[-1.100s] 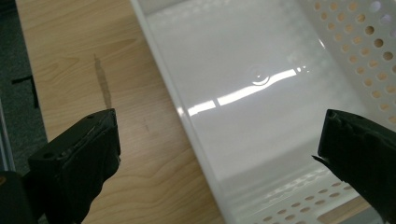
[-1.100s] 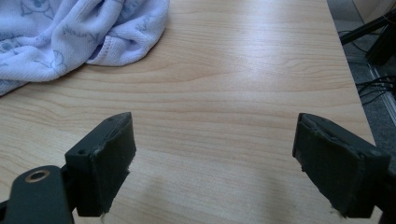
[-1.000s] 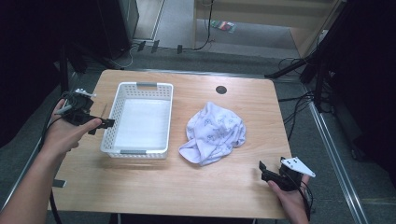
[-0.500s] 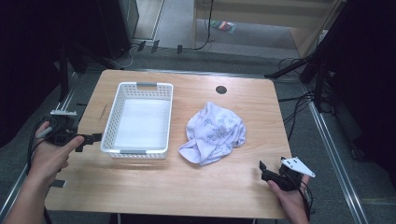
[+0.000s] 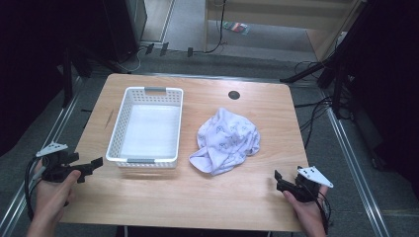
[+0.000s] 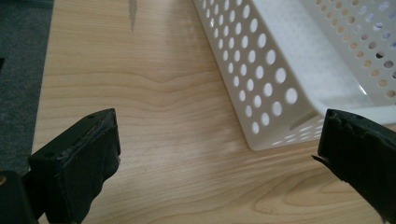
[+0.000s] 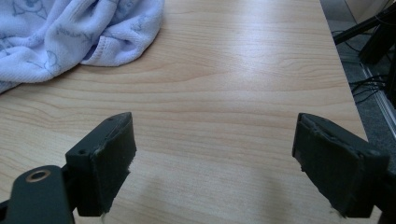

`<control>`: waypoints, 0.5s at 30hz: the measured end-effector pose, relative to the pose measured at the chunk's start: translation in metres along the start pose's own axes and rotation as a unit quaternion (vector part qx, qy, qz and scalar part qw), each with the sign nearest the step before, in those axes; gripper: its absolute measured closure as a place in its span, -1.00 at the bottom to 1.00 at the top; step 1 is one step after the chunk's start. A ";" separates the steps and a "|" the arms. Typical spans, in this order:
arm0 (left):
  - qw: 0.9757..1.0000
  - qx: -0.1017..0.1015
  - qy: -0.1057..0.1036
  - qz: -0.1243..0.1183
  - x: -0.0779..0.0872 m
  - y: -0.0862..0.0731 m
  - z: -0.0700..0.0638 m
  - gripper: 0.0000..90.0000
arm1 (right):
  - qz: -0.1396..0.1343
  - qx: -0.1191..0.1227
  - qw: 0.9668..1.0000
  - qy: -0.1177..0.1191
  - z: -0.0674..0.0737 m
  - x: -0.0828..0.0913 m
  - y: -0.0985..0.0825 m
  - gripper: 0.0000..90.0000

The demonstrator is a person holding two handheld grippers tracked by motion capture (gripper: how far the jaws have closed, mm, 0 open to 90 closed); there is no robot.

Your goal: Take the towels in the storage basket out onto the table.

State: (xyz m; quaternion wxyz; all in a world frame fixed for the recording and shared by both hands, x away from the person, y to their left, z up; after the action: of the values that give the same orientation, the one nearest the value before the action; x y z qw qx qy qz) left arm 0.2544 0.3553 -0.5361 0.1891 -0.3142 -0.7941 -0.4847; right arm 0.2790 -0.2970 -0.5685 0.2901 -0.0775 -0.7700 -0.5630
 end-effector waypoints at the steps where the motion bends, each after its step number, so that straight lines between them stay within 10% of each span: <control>1: 1.000 0.000 0.001 -0.005 -0.001 -0.003 0.002 -1.00 | 0.000 -0.001 1.000 0.000 0.000 0.000 0.000 -0.70; 10: 0.997 -0.019 0.014 -0.076 -0.003 -0.025 0.025 -1.00 | -0.001 -0.002 1.000 0.001 0.000 0.000 0.000 -0.70; 15: 0.994 -0.066 0.030 -0.083 -0.008 -0.032 0.016 -1.00 | -0.001 -0.002 1.000 0.003 0.000 0.001 0.000 -0.70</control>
State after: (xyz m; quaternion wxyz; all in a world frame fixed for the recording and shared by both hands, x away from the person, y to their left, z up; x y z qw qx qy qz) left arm 0.2386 0.3562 -0.5691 0.1509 -0.2446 -0.7775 -0.5594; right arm 0.2783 -0.2968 -0.5684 0.2918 -0.0754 -0.7682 -0.5648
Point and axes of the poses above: each handheld gripper's, and its own axes: x roughly backward along the jaws, y roughly out of its top, z roughly to its left, the point moved 4 cm from there along -x, roughly forward along the jaws, and after that the axes turned 15 degrees about x, right-handed, at the moved point
